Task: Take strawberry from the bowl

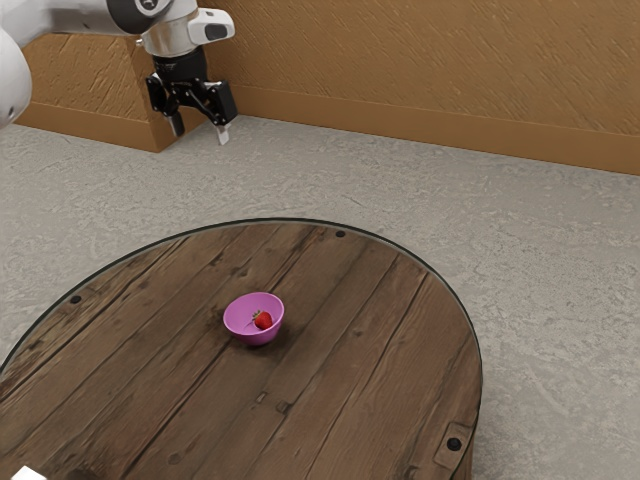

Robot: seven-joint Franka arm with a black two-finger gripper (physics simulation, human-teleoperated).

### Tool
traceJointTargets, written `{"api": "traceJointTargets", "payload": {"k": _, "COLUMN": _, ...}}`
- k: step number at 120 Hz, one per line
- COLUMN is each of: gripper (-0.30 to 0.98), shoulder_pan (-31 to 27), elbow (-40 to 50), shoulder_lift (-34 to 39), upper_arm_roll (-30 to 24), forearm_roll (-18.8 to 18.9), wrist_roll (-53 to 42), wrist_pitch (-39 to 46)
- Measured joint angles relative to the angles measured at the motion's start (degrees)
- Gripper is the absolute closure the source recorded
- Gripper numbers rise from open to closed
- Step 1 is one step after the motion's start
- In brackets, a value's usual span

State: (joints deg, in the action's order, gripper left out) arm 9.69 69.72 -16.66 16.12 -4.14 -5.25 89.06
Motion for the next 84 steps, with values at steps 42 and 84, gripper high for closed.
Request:
{"api": "traceJointTargets", "payload": {"k": 42, "gripper": 0.0, "shoulder_pan": 0.04, "elbow": 0.6, "shoulder_lift": -12.11, "upper_arm_roll": 1.63, "forearm_roll": -2.37, "wrist_roll": -1.8, "wrist_pitch": 6.06}}
{"api": "traceJointTargets", "payload": {"k": 84, "gripper": 0.0, "shoulder_pan": -0.56, "elbow": 0.75, "shoulder_lift": -22.77, "upper_arm_roll": 1.94, "forearm_roll": -4.99, "wrist_roll": -6.91, "wrist_pitch": 19.02}}
